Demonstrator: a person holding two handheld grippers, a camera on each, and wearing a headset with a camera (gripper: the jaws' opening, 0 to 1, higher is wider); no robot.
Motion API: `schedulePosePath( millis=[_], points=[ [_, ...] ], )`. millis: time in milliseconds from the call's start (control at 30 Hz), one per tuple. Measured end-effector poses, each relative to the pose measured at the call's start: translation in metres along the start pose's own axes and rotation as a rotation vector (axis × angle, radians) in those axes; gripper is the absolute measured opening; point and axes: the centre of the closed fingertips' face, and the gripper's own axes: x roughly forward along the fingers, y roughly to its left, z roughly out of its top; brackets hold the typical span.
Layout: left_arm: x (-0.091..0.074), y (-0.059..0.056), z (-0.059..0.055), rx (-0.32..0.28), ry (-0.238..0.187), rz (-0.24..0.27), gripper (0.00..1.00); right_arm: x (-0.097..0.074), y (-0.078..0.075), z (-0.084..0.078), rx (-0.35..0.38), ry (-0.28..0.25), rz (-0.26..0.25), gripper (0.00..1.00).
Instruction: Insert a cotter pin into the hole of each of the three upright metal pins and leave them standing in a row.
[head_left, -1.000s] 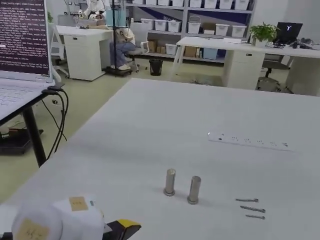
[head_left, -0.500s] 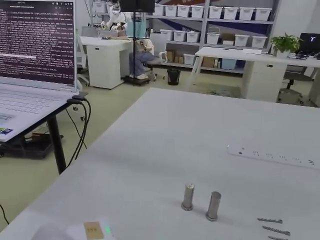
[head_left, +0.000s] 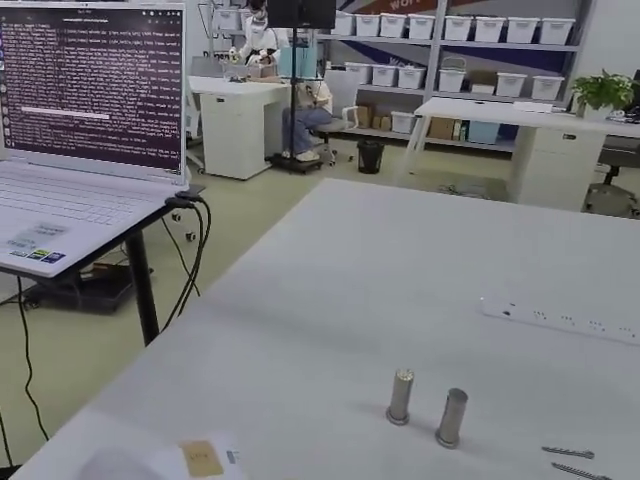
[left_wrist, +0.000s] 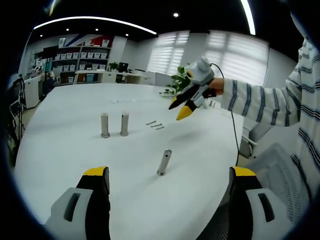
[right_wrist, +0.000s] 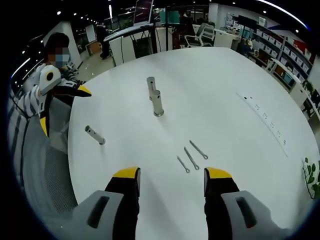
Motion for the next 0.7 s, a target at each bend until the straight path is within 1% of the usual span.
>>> schedulePosePath(
  millis=[33,67,133,233,300,333,400,467,533,633,700],
  points=[
    [-0.001,0.001,0.001,-0.004,-0.004,0.009,0.99,0.002,-0.001,-0.001,-0.007,0.009,0.005,0.46],
    [-0.002,0.001,0.001,-0.010,-0.009,0.022,0.99,0.006,-0.002,-0.004,-0.019,0.032,0.016,0.46],
    [-0.005,-0.001,0.002,-0.011,-0.012,0.029,0.99,0.011,-0.006,-0.007,-0.037,0.058,0.019,0.45],
    [-0.008,-0.004,0.002,-0.010,-0.016,0.034,0.97,0.016,-0.007,-0.006,-0.043,0.064,0.039,0.38],
    [-0.010,-0.006,0.000,-0.015,-0.014,0.040,0.96,0.021,-0.005,-0.004,-0.034,0.055,0.070,0.33],
    [-0.011,-0.006,-0.001,-0.019,-0.013,0.044,0.96,0.022,-0.003,-0.004,-0.041,0.065,0.084,0.31],
    [-0.013,-0.007,-0.001,-0.021,-0.013,0.051,0.96,0.026,-0.003,-0.005,-0.079,0.082,0.086,0.28],
    [-0.014,-0.007,0.000,-0.019,-0.017,0.059,0.96,0.031,-0.002,-0.009,-0.121,0.129,0.099,0.26],
    [-0.014,-0.008,0.001,-0.021,-0.016,0.059,0.96,0.036,-0.002,-0.009,-0.135,0.143,0.107,0.24],
    [-0.016,-0.009,-0.002,-0.017,-0.002,0.064,0.95,0.042,-0.003,-0.008,-0.132,0.146,0.122,0.22],
    [-0.018,-0.010,-0.002,-0.015,-0.001,0.067,0.95,0.046,-0.004,-0.007,-0.119,0.141,0.131,0.19]
  ],
)
